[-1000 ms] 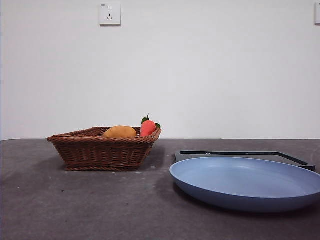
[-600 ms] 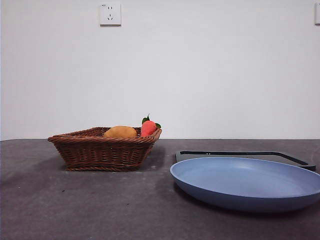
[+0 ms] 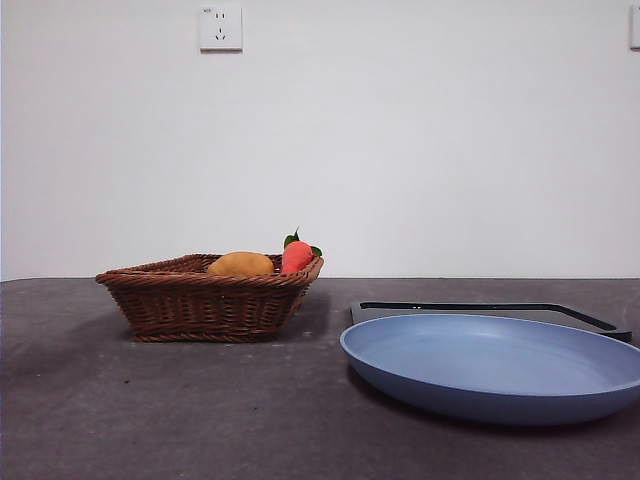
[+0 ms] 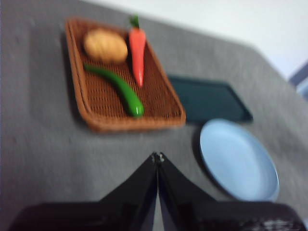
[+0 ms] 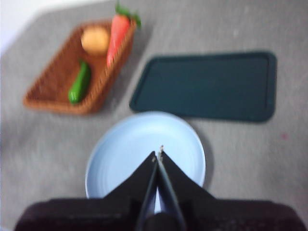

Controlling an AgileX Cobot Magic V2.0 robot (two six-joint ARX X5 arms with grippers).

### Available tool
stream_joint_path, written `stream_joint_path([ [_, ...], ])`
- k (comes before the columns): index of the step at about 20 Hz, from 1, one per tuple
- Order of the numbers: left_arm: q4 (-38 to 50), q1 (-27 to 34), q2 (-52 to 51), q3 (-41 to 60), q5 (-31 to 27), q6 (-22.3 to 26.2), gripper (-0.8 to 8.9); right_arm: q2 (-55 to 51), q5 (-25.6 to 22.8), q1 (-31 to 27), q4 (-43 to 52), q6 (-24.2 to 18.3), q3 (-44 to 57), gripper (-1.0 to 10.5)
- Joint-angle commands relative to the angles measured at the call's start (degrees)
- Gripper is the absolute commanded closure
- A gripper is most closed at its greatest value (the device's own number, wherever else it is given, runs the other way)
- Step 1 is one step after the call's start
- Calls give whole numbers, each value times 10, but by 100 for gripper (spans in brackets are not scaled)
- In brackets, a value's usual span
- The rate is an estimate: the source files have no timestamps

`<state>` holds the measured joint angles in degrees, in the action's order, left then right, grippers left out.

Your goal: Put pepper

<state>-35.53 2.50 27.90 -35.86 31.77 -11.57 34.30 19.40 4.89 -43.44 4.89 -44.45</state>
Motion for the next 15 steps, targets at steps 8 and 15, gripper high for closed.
stream_joint_path([
  [8, -103, 0, 84, -85, 16, 118, 794, 68, 1, 2, -135, -95, -57, 926],
  [15, -92, 0, 84, -85, 19, 116, 377, 88, 2, 2, -132, -77, -57, 621],
])
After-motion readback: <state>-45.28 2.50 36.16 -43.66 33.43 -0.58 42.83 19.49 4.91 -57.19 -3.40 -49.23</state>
